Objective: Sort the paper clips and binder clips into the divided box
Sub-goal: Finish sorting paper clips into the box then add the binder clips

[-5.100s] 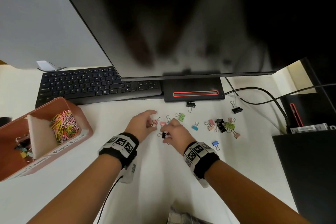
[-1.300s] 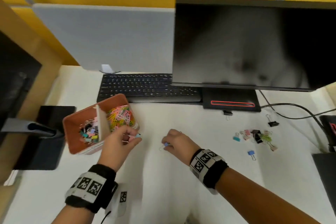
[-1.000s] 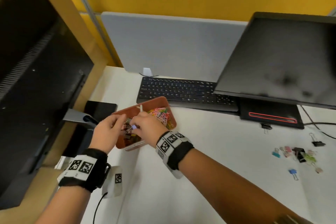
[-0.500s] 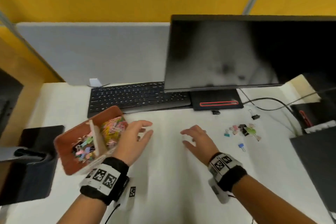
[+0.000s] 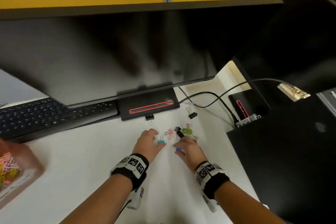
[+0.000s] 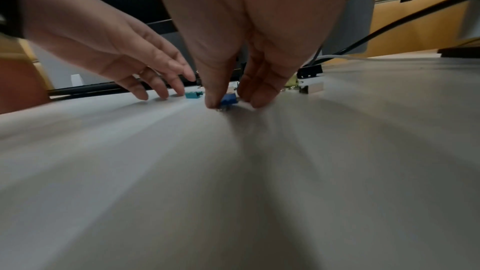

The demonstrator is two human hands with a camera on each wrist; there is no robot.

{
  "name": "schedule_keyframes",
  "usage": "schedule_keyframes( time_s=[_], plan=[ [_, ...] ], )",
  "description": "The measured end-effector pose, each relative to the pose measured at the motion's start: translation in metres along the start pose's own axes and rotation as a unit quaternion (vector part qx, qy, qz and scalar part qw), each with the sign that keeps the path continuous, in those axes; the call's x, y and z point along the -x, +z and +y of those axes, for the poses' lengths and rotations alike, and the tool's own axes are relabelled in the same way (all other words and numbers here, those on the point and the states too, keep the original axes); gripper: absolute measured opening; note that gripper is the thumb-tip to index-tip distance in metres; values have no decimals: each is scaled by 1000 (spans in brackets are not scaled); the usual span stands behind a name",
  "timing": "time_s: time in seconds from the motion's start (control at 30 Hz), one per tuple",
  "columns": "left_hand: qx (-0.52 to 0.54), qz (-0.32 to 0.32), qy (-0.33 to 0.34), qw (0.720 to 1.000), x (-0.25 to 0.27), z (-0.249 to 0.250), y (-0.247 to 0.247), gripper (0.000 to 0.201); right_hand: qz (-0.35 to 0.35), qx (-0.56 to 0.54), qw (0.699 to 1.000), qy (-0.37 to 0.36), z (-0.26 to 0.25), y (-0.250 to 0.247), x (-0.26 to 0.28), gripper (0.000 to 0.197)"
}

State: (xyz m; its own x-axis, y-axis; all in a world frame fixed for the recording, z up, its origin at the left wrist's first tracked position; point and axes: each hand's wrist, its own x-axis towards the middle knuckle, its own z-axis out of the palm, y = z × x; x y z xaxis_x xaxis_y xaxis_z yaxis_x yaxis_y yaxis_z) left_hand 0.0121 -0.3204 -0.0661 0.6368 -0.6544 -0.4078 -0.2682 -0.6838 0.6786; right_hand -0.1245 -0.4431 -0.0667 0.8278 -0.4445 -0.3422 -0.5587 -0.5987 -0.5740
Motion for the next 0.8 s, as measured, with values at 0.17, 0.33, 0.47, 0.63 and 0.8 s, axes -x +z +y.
schedule_keyframes(
  time_s=[0.17, 0.33, 0.47, 0.63, 0.8],
  plan=[
    [-58, 53, -23, 997, -10, 3, 12, 14, -22, -8, 999, -48, 6, -2, -10, 18],
    [-78, 61, -10, 995, -12, -7, 7, 8, -73, -74, 992, -77, -5, 8, -10, 33],
    [-52, 89, 15, 995, -11, -11, -6, 7, -32, -97, 992, -69, -10, 7, -21, 47],
    [-51, 144, 74, 985, -23, -7, -20, 6, -51, -67, 996, -42, -10, -5, -42, 48],
    [-158, 61, 122, 978, -45, -3, -21, 8, -85, 48, 993, -72, -17, -4, -55, 41]
  ],
)
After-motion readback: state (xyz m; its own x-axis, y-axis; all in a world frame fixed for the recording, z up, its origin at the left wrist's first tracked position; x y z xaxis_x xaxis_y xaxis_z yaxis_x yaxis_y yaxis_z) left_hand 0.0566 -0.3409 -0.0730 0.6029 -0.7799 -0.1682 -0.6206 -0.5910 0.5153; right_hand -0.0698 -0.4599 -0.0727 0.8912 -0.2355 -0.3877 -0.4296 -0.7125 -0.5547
